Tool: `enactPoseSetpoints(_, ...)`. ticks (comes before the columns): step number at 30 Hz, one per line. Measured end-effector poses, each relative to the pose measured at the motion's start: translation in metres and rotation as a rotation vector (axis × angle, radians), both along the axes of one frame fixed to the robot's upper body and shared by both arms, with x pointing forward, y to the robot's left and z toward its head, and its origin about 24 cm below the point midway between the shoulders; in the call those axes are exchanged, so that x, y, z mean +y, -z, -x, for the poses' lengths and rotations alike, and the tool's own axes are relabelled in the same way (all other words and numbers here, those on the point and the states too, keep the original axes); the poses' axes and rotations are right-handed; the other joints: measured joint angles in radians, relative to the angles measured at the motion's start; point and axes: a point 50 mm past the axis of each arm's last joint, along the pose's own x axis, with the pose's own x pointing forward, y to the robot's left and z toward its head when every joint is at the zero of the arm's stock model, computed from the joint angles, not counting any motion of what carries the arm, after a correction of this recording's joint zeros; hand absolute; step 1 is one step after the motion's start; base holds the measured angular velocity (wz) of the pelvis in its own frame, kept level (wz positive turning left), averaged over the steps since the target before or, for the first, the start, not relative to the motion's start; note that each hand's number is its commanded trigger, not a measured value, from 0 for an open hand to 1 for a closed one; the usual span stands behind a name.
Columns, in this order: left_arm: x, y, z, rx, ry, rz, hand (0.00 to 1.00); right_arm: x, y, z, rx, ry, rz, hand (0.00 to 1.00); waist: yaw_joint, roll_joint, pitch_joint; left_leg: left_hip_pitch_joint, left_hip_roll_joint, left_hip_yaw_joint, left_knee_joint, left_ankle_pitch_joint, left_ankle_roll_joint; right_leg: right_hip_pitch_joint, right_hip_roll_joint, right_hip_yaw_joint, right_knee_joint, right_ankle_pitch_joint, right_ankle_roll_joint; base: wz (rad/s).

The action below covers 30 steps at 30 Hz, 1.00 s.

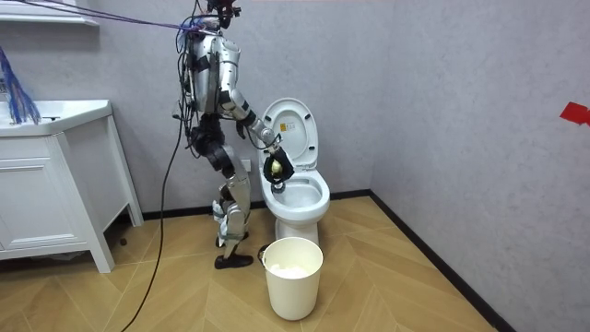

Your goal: Brush toilet

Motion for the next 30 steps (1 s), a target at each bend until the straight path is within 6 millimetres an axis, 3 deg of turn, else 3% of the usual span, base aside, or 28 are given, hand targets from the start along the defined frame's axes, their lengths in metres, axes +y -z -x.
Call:
enactPoseSetpoints(2,0.003,0.007,0.016,0.049,-0.041,0.021,0.0,0.003,0.006,0.013,0.027,0.028,-0.023,1.0,0.001,-0.011,-0.0095,0.046,-0.004,0.0,-0.023,-0.001,0.001,0.046,0.0,-0.003,-0.027,0.0,0.005,0.02)
enactPoseSetpoints(6,0.009,0.015,0.042,0.139,-0.11,0.055,0.0,0.004,0.014,0.037,0.066,0.089,-0.072,1.0,0.018,-0.026,-0.0129,0.146,-0.008,-0.002,-0.053,-0.004,0.002,0.17,0.009,-0.011,-0.105,0.006,0.013,0.01)
enactPoseSetpoints(8,0.017,0.018,0.057,0.189,-0.148,0.05,0.0,0.008,0.012,0.036,0.056,0.083,-0.092,1.0,0.019,-0.028,-0.0144,0.17,-0.006,-0.013,-0.053,-0.014,0.0,0.206,0.017,-0.012,-0.129,0.007,0.012,-0.07)
enactPoseSetpoints(13,0.028,0.03,0.082,0.337,-0.235,0.079,0.0,0.015,0.007,0.028,0.012,0.068,-0.133,1.0,0.038,-0.025,-0.0152,0.21,-0.003,-0.018,-0.053,-0.025,-0.003,0.271,0.033,-0.03,-0.186,0.012,0.012,0.11)
enactPoseSetpoints(15,0.034,0.041,0.098,0.418,-0.308,0.082,0.0,0.011,0.006,0.029,0.018,0.089,-0.128,1.0,0.047,-0.016,-0.0151,0.222,0.006,-0.019,-0.055,-0.045,-0.008,0.299,0.045,-0.042,-0.203,0.012,0.012,0.12)
enactPoseSetpoints(21,0.036,0.062,0.135,0.64,-0.443,0.156,0.0,0.01,0.005,0.029,0.022,0.112,-0.131,1.0,0.067,-0.024,-0.014,0.242,0.007,-0.021,-0.061,-0.053,-0.015,0.321,0.051,-0.041,-0.23,0.012,0.012,0.0)
enactPoseSetpoints(25,0.036,0.077,0.149,0.759,-0.523,0.204,0.0,0.007,0.011,0.033,0.009,0.151,-0.134,1.0,0.048,-0.026,-0.013,0.259,0.007,-0.022,-0.067,-0.061,-0.016,0.349,0.055,-0.058,-0.236,0.013,0.012,0.1)
enactPoseSetpoints(30,0.032,0.094,0.188,0.904,-0.711,0.31,0.0,0.001,0.017,0.044,-0.047,0.272,-0.177,1.0,0.036,-0.025,-0.0095,0.31,0.008,-0.007,-0.117,-0.065,-0.015,0.369,0.055,-0.031,-0.254,0.01,0.018,-0.12)
